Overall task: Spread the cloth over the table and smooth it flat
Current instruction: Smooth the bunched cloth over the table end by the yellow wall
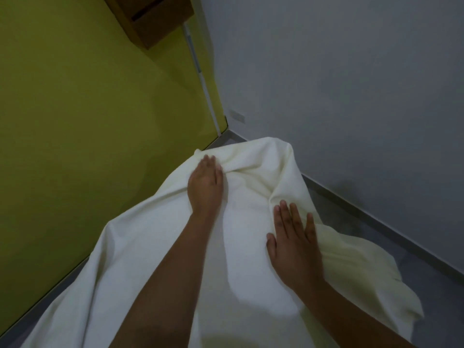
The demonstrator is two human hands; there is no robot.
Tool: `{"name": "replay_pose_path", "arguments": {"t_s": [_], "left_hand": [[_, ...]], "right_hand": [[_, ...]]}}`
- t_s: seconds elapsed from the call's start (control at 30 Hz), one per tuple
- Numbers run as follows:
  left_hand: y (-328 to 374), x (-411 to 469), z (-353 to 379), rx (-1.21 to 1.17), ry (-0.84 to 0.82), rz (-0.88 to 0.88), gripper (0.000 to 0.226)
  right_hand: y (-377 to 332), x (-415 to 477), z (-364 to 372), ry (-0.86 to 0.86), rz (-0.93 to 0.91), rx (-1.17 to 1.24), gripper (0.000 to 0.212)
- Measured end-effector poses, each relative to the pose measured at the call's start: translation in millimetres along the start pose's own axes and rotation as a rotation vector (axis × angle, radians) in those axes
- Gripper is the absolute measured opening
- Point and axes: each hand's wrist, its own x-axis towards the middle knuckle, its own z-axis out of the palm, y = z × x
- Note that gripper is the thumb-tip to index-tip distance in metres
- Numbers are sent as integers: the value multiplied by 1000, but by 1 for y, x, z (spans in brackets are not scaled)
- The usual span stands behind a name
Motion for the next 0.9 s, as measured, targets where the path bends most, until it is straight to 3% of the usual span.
{"name": "replay_pose_path", "arguments": {"t_s": [0.13,0.2,0.3,0.5,0.7,0.8,0.9], "left_hand": [[0,21,3,-63,-14,-291,44],[1,22,4,-70,38,-352,37],[5,19,5,-41,80,-357,26],[-2,45,-4,94,-123,-368,29],[-9,94,-35,282,46,-170,22],[-8,76,-26,181,-28,-168,20],[-9,51,-12,-14,-118,-291,28]], "right_hand": [[0,0,-1,-5,6,-6,63],[0,0,-2,-9,7,-11,63],[0,-1,-2,-12,7,-19,63],[0,0,-4,-6,13,-5,62],[0,0,-3,3,11,21,63],[1,0,-3,0,16,29,62],[0,2,-4,-6,22,28,62]]}}
